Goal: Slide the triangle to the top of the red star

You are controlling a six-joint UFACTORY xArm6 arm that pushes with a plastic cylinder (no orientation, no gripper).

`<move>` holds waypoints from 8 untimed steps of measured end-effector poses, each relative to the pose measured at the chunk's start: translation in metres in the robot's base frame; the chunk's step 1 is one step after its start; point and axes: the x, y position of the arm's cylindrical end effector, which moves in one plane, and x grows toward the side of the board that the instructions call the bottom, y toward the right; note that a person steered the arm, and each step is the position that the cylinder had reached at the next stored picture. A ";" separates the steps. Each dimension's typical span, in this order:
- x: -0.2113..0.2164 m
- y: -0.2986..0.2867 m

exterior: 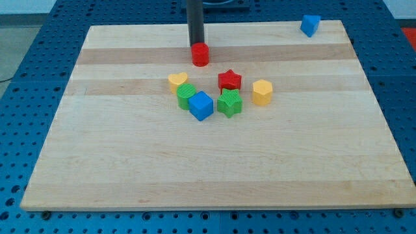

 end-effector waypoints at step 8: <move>-0.078 0.393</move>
